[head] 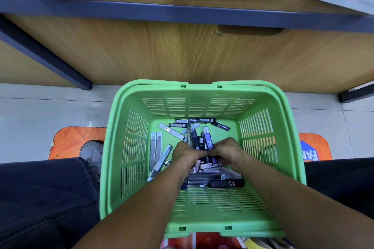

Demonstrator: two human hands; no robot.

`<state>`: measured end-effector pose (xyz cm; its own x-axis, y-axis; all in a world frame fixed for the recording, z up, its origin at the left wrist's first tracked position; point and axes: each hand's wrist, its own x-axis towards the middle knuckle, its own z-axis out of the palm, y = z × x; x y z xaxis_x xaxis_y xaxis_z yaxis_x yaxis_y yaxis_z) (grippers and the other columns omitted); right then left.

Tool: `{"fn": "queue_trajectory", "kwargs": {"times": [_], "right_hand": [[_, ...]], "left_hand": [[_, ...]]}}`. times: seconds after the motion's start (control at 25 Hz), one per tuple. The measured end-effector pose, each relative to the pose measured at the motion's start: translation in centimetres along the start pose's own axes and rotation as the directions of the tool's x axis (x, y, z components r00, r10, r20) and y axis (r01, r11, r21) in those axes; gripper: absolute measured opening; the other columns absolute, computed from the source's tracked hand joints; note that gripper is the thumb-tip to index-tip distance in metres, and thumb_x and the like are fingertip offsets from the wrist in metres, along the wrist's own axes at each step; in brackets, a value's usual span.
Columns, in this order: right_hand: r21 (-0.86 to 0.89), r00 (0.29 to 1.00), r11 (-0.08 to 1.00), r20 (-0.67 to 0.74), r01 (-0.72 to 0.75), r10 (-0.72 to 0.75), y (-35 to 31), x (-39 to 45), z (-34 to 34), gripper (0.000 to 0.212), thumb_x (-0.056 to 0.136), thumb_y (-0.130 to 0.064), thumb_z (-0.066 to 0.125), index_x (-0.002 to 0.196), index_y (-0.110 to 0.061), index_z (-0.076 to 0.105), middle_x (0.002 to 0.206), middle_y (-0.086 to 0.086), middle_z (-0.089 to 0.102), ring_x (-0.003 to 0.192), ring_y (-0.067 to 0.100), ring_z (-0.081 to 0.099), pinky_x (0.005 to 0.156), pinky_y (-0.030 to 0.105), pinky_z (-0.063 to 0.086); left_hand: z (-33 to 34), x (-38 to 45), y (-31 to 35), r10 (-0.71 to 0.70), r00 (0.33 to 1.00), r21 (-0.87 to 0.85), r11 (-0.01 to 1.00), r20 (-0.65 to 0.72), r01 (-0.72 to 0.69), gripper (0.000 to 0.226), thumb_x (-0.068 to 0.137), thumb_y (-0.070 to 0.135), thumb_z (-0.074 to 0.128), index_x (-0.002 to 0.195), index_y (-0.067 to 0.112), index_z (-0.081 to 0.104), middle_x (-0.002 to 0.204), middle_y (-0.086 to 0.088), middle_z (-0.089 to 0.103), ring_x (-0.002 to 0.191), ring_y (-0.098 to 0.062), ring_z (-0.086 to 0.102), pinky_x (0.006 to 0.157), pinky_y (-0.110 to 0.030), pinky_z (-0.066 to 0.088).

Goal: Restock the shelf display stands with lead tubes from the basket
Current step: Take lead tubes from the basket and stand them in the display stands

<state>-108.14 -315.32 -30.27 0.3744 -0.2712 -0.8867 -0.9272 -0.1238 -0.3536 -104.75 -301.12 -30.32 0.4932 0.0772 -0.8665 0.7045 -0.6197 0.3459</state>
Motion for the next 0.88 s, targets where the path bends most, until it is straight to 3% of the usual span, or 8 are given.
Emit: {"fn": "queue_trajectory", "kwargs": {"times": [0.24,0.4,0.48,0.56,0.64,0.72,0.8,0.88], "right_hand": [[-0.015,0.999,1.000,0.048,-0.016,0.017,-0.3,0.5,1.2,0.016,0.083,0.004,0.073,0.098,0.002,0.074,0.097,0.017,0.075,0.077,0.022,0.067,0.065,0.028,0.055],[0.201,0.992,0.978,0.119,-0.053,0.029,0.4,0.3,1.3,0.020,0.085,0.014,0.064,0.094,0.000,0.075,0.094,0.017,0.076,0.086,0.025,0.071,0.076,0.033,0.059],[0.319,0.987,0.946,0.164,-0.056,0.003,0.7,0.2,1.6,0.026,0.087,0.018,0.059,0.098,0.000,0.075,0.095,0.020,0.076,0.084,0.026,0.073,0.070,0.031,0.059],[0.353,0.982,0.935,0.184,-0.028,-0.040,0.8,0.1,1.6,0.026,0.088,0.017,0.059,0.103,0.000,0.074,0.093,0.019,0.076,0.075,0.024,0.072,0.060,0.029,0.057],[0.334,0.977,0.942,0.196,0.018,-0.088,0.4,0.0,1.6,0.024,0.090,0.015,0.059,0.103,0.001,0.074,0.092,0.021,0.075,0.072,0.025,0.070,0.063,0.033,0.058],[0.275,0.968,0.959,0.213,0.075,-0.137,-0.3,-0.5,1.5,0.021,0.091,0.012,0.061,0.101,0.001,0.074,0.092,0.021,0.076,0.076,0.027,0.070,0.072,0.039,0.061],[0.189,0.953,0.970,0.233,0.152,-0.195,-1.4,-1.4,1.1,0.017,0.090,0.008,0.066,0.097,-0.003,0.075,0.089,0.014,0.078,0.077,0.021,0.073,0.072,0.033,0.061],[0.087,0.934,0.964,0.241,0.251,-0.264,-2.5,-2.5,0.4,0.018,0.087,0.007,0.071,0.094,-0.008,0.076,0.088,0.007,0.077,0.080,0.016,0.073,0.074,0.024,0.059]], "left_hand": [[0.2,0.2,0.7,0.000,1.000,-0.026,1.000,0.017,0.001,0.036,0.080,0.020,0.083,0.082,0.013,0.049,0.079,-0.003,0.058,0.083,-0.021,0.061,0.087,-0.035,0.058],[0.4,0.2,0.9,-0.022,0.994,-0.157,0.987,0.107,0.039,0.033,0.080,0.013,0.081,0.097,0.009,0.053,0.090,-0.005,0.062,0.089,-0.021,0.062,0.077,-0.030,0.054],[0.4,0.4,1.1,-0.013,0.991,-0.222,0.974,0.130,0.042,0.036,0.081,0.009,0.077,0.108,0.005,0.054,0.096,-0.004,0.063,0.091,-0.020,0.061,0.076,-0.030,0.051],[0.1,0.0,1.2,0.004,0.987,-0.254,0.967,0.161,0.038,0.042,0.082,0.009,0.075,0.110,0.012,0.044,0.103,-0.002,0.055,0.099,-0.022,0.054,0.082,-0.030,0.047],[-0.4,0.2,0.8,-0.010,0.981,-0.303,0.950,0.196,0.070,0.053,0.074,0.011,0.079,0.115,0.013,0.045,0.108,-0.003,0.058,0.107,-0.025,0.057,0.093,-0.037,0.051],[-1.0,0.3,0.4,-0.014,0.963,-0.384,0.915,0.268,0.120,0.075,0.054,0.018,0.086,0.120,0.005,0.053,0.110,-0.010,0.069,0.107,-0.032,0.066,0.093,-0.049,0.056],[-0.9,2.1,-0.9,0.010,0.948,-0.447,0.883,0.318,0.141,0.099,0.042,0.020,0.093,0.131,0.006,0.051,0.116,-0.019,0.070,0.105,-0.038,0.070,0.089,-0.055,0.057],[-2.4,-0.2,-0.2,0.045,0.953,-0.508,0.853,0.301,0.120,0.095,0.050,0.019,0.096,0.132,0.011,0.048,0.116,-0.021,0.070,0.102,-0.040,0.071,0.085,-0.056,0.058]]}}
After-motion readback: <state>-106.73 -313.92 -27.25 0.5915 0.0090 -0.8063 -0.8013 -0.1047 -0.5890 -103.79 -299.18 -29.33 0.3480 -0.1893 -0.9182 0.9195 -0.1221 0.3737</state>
